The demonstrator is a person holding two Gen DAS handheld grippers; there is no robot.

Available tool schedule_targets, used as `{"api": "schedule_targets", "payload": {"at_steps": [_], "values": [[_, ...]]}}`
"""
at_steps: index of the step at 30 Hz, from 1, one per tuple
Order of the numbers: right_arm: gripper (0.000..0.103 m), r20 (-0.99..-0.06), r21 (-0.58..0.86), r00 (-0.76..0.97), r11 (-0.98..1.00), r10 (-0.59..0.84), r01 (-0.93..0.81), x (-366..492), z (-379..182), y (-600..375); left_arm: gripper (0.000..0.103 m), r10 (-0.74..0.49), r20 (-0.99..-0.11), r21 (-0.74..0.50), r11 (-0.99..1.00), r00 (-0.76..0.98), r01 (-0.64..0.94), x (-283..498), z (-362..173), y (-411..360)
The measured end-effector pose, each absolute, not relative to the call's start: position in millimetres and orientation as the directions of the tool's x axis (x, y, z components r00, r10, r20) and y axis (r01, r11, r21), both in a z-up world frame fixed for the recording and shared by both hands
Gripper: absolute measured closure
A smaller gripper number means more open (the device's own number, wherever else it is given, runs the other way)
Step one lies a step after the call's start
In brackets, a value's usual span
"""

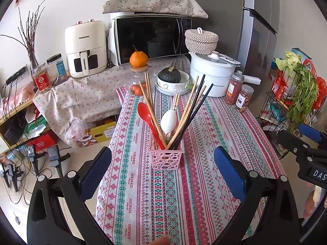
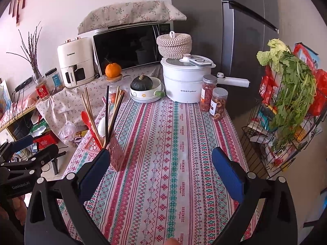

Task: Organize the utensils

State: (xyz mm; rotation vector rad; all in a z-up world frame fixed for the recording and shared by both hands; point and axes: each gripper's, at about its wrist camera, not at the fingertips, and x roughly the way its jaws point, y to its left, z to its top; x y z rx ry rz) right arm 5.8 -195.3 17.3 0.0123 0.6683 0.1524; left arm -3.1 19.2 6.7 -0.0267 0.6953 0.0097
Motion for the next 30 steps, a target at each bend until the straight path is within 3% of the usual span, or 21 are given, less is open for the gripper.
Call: {"api": "schedule_targets", "payload": {"at_steps": [30], "values": [[0.006,-0.617,0.068,0.774,0.989,0.144,-0.13,6.1,17.6,-195.1,0.007,-0.003,-0.646,-0.025,1.0,0.764,-0.017,-2.7,5.8,20.6]]}}
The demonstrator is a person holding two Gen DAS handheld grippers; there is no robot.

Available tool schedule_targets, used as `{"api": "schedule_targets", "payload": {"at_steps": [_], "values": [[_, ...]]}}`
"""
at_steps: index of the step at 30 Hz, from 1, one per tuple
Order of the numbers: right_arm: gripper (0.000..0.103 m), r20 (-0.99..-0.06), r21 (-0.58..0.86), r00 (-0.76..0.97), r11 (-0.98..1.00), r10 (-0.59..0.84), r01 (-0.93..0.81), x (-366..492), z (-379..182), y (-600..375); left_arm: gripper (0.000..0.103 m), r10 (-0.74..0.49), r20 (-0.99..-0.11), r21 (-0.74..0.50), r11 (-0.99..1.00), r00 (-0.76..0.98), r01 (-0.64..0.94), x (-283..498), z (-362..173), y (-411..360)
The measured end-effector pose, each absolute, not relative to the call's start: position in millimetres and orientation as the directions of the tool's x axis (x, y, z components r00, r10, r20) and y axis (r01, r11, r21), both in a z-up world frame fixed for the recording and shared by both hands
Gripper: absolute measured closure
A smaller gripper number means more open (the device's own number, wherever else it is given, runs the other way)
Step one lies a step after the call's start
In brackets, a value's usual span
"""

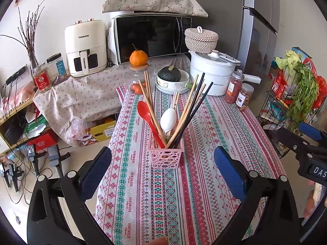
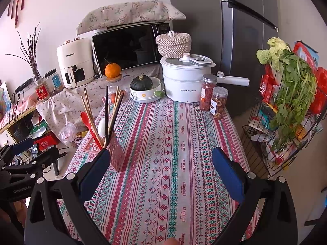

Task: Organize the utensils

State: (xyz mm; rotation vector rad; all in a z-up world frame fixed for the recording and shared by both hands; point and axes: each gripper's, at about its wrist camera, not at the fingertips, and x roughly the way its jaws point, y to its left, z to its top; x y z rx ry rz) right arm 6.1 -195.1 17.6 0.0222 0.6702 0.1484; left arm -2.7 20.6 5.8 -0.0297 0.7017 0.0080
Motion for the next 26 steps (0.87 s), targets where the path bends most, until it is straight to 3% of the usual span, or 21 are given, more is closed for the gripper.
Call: {"api": "schedule_targets", "payload": {"at_steps": [21,24,26], "values": [[0.007,-0.624,0.057,0.771,0.991,0.127,-0.117,10,14,-191,0.007,-0.042,-0.648,-0.071,0.997,0.76,-0.005,-2,3,24],[0.006,-0.652,0.051,0.749,0.993,0.114,-0.107,20,1,-193,0.007,-0.067,-0.64,-0.116,0.993,0.766,-0.01,10,-13,32],[0.006,-0.691,0.046,0.717,0.995,0.098,-0.091,30,-14,-194,0.007,-0.113,-0.682,-0.155,0.988,0.723,0.007,25,-42,34]]}}
